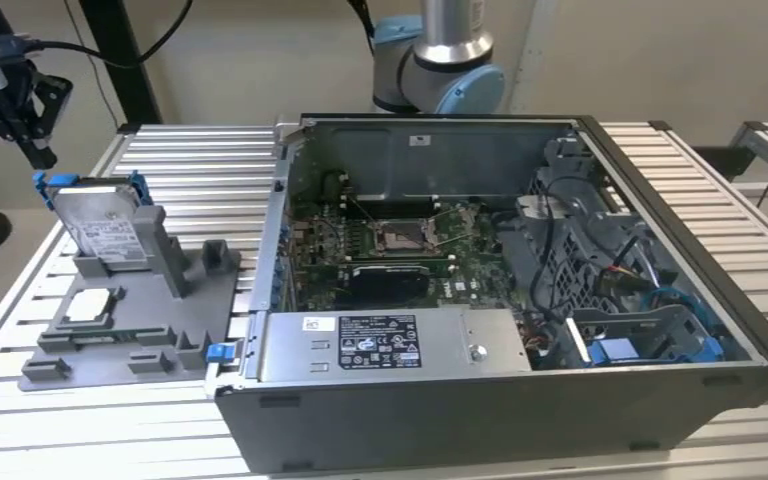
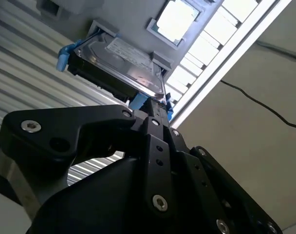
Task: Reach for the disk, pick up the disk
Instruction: 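Reach for the disk, then pick up the disk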
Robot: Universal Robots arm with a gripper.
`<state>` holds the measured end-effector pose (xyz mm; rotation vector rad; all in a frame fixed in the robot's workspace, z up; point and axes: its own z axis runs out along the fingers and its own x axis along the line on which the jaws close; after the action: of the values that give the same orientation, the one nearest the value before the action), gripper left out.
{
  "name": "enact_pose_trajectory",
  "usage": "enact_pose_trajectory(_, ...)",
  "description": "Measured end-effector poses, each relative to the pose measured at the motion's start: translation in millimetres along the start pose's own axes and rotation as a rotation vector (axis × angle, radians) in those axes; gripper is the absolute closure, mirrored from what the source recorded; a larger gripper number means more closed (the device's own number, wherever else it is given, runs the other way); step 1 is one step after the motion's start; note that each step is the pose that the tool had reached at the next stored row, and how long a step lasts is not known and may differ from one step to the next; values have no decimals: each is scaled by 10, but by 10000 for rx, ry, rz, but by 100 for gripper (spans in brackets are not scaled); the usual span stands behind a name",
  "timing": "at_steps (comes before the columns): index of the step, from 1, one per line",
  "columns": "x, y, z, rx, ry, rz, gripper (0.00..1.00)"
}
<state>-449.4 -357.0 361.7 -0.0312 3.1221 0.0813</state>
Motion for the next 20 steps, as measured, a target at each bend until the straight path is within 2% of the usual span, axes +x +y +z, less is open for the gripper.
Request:
enact_pose_trajectory(2, 0, -21, -1, -21, -1, -1, 100)
enact_pose_trajectory(14, 0, -21, -1, -28, -1, -7, 100)
enact_pose_trajectory(20, 1, -21, 0, -33, 12, -263, 100)
